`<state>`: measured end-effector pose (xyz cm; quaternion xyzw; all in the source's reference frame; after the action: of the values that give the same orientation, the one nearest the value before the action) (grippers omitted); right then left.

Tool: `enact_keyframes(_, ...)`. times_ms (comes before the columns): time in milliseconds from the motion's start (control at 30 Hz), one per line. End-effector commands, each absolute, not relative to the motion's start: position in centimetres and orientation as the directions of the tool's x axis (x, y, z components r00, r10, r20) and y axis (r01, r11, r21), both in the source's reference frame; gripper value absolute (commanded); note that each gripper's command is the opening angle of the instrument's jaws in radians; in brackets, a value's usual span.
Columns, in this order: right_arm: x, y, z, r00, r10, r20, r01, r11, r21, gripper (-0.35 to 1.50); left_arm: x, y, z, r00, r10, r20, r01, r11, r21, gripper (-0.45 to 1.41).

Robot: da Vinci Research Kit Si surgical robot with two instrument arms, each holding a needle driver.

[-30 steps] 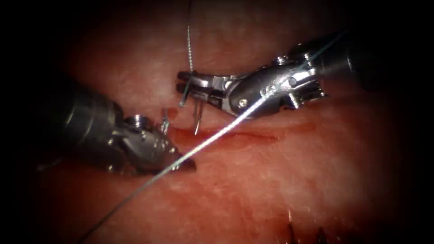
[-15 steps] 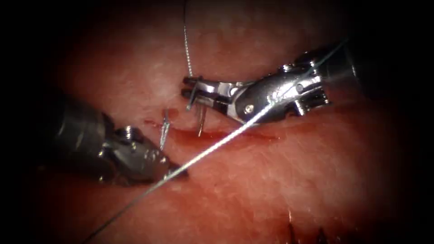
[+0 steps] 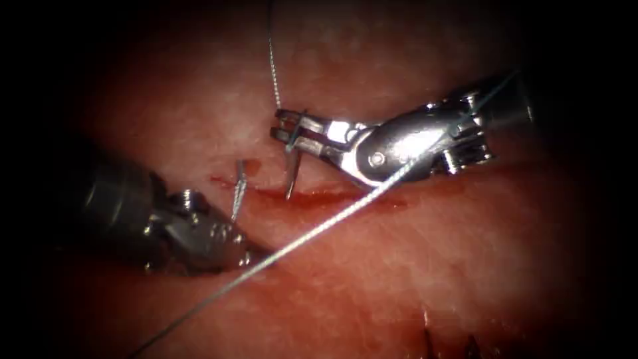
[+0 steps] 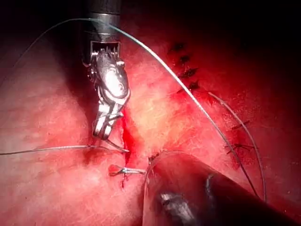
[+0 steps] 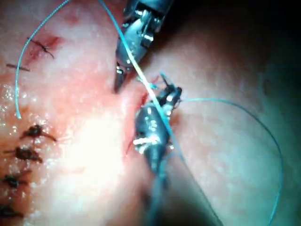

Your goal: Wound Closure

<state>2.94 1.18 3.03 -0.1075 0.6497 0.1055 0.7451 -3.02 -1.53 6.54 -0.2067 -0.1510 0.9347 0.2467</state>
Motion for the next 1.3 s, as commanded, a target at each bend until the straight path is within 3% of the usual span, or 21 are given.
enact_keyframes(33, 3.00, 1.12, 3.07, 0.127, 0.039, -0.991, -0.297, 0.955, 0.000, -0.35, -3.04, -1.63, 6.58, -0.794, 0.523, -0.310, -0.398, -0.832, -0.387, -0.45)
enact_keyframes(400, 2.96, 1.20, 3.07, 0.105, 0.117, -0.988, -0.304, 0.949, 0.080, -0.35, -3.01, -1.60, 6.62, -0.791, 0.519, -0.323, -0.393, -0.836, -0.383, -0.45)
enact_keyframes(767, 2.96, 1.32, 3.11, 0.035, 0.299, -0.954, -0.283, 0.918, 0.277, -0.35, -3.01, -1.58, 6.66, -0.790, 0.519, -0.326, -0.393, -0.837, -0.380, -0.45)
enact_keyframes(1167, 2.97, 1.39, 3.18, 0.020, 0.344, -0.939, -0.242, 0.913, 0.329, -0.35, -2.95, -1.61, 6.71, -0.792, 0.513, -0.330, -0.388, -0.841, -0.377, -0.45)
enact_keyframes(1300, 3.05, 1.38, 3.20, -0.007, 0.453, -0.891, -0.218, 0.869, 0.444, -0.35, -2.95, -1.61, 6.74, -0.793, 0.512, -0.331, -0.388, -0.842, -0.375, -0.45)
